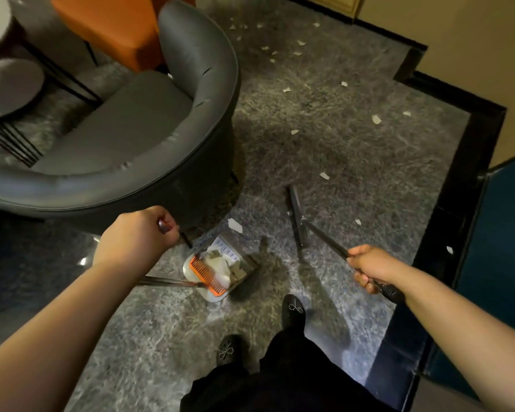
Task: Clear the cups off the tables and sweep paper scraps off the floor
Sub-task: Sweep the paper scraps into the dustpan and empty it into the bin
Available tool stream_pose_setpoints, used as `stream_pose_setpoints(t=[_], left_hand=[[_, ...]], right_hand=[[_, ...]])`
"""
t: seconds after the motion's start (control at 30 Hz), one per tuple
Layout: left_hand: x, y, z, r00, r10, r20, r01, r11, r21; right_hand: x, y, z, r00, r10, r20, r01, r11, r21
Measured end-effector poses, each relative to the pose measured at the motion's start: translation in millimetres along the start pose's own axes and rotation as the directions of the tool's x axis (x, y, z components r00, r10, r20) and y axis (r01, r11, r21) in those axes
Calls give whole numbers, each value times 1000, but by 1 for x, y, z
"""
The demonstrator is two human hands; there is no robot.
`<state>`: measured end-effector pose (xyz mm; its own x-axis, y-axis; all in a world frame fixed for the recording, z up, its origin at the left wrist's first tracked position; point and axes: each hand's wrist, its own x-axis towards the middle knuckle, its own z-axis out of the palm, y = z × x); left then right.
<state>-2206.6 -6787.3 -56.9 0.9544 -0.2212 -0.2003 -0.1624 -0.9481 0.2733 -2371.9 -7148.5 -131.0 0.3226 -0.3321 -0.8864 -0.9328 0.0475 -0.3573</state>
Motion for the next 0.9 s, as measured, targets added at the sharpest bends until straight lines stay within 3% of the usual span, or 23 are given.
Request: stream_pose_setpoints(t=[0.23, 0.5, 0.73, 0.9], left_hand=[[11, 5, 1, 993, -119, -17, 119, 992, 28], [12, 5, 5, 985, -171, -20, 173, 982, 76], [12, 5, 9, 987, -158, -33, 160, 983, 87], [9, 6, 14, 986, -163, -34, 166, 981, 99]], right_hand=[[54, -46, -39, 1000, 23, 13, -20, 976, -218], [77, -84, -30, 987, 13, 159, 70, 861, -503], [67, -102, 12, 952, -37, 304, 248, 676, -694], [61, -117, 37, 926, -32, 376, 347, 462, -816]])
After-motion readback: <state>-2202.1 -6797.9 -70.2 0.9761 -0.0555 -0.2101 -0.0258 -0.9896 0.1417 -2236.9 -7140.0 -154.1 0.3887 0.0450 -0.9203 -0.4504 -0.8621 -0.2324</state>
